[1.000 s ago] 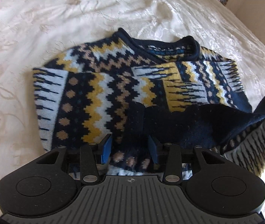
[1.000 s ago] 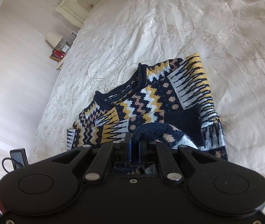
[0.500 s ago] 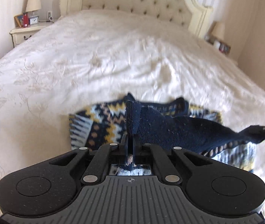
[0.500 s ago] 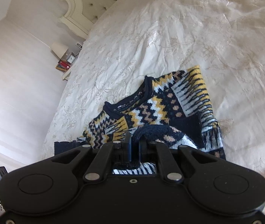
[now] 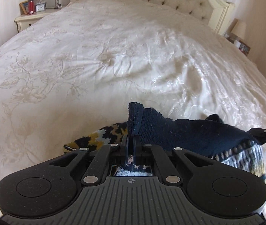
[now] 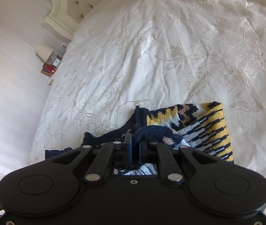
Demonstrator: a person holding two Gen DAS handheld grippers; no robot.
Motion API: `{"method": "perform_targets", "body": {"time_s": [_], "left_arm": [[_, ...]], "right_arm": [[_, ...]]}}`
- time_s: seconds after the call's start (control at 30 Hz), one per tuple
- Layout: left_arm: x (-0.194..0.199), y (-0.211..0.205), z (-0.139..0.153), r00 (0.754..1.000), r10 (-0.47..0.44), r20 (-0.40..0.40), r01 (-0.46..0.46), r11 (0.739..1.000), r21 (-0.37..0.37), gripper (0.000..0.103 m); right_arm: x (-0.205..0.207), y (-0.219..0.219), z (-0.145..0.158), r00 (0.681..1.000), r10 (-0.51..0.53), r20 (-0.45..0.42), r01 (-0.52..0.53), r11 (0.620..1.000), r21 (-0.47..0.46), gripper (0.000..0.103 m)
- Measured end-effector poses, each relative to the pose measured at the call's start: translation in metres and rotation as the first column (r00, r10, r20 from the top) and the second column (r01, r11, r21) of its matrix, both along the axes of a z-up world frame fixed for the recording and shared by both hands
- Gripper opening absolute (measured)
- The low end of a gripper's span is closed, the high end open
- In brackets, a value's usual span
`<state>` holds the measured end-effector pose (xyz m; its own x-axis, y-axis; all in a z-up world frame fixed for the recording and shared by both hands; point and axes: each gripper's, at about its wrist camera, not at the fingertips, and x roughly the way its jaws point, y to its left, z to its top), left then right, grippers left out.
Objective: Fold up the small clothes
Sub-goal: 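Lift the hem with both grippers and fold it up toward the collar, then lower the folded hem onto the sweater and open both grippers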
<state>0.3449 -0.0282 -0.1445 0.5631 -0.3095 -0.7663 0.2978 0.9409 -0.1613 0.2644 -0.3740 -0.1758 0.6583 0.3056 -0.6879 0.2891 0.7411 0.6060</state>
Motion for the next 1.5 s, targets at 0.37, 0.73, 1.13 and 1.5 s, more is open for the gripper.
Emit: {"method": "perform_targets", "body": {"time_s": [0.37, 0.73, 1.13, 1.5], "left_arm": [[0.033, 0.013, -0.036, 0.984, 0.111, -0.141, -0.113, 0.994, -0.004, 0.009], [0.027, 0.047, 0.010, 0.968, 0.221, -0.119, -0.231, 0.970, -0.077, 0.029], [-0.051, 0.045, 0.020, 0.968, 0.100, -0.231, -0.122, 0.989, -0.083, 0.035], [-0.110, 0.014, -0.018, 0.964, -0.015, -0.267, 0.030, 0.998, 0.054, 0.035]], "right_arm": [[0.025, -0.013, -0.041, 0.992, -0.071, -0.102, 0.077, 0.995, 0.058, 0.022], [-0.008, -0.030, -0.013, 0.986, -0.164, 0.017, 0.162, 0.981, 0.103, 0.064], [-0.058, -0.001, 0.005, 0.998, -0.004, -0.060, -0.001, 0.996, -0.091, 0.075], [-0.102, 0.059, -0.002, 0.972, 0.172, -0.159, -0.211, 0.936, -0.281, 0.082]]}}
